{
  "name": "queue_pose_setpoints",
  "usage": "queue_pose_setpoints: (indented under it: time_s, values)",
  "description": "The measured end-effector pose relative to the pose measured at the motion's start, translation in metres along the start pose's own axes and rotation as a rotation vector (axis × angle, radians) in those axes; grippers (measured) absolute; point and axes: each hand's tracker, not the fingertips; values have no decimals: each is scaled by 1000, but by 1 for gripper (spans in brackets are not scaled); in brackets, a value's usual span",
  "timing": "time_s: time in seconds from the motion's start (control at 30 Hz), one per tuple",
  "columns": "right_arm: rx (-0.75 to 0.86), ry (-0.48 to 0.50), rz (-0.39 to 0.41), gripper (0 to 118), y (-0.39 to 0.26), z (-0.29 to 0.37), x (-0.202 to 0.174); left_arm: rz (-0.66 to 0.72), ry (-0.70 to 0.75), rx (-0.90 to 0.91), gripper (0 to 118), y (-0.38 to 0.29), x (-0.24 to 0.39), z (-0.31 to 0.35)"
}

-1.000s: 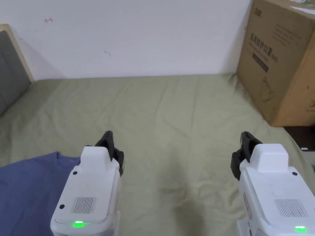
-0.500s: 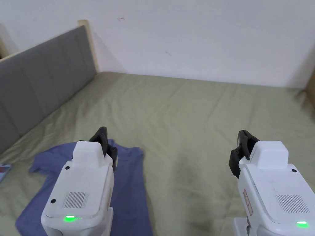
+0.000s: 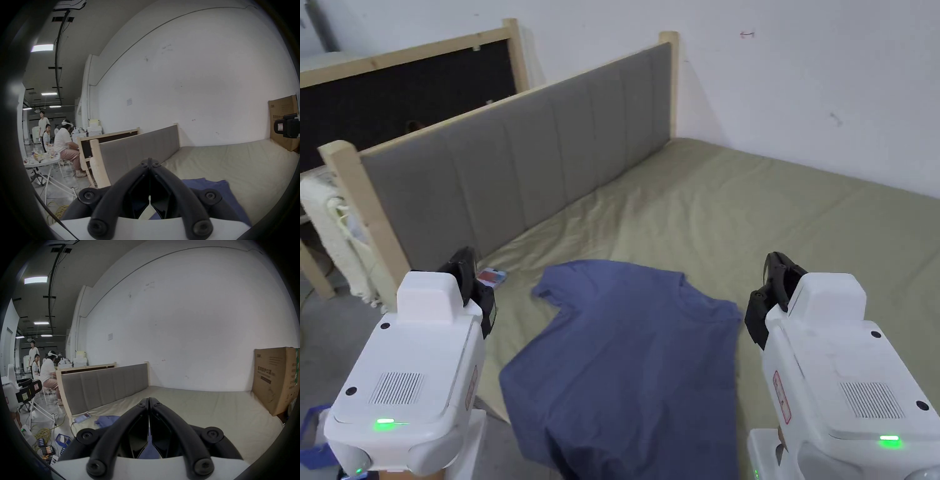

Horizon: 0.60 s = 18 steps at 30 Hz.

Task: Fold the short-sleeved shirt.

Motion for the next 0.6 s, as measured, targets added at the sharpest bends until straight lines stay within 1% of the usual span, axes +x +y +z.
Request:
queue_pose_setpoints:
  time_s: [0.17,0.27,0.47,0.6]
  values:
    - [-9,30,6,0,-3,-8,-4,-2,22,-16,0,-4,-14,12]
    - [-9,30,17,0,-1,-8,-2,10,1,-36,0,-4,-11,10]
    - [-9,-11,29,0,2,3,18,15,-132,-162,0,-5,22,-14]
    - [-13,-52,42,0,5,11,33,44,-242,-287,0,-11,57,-55]
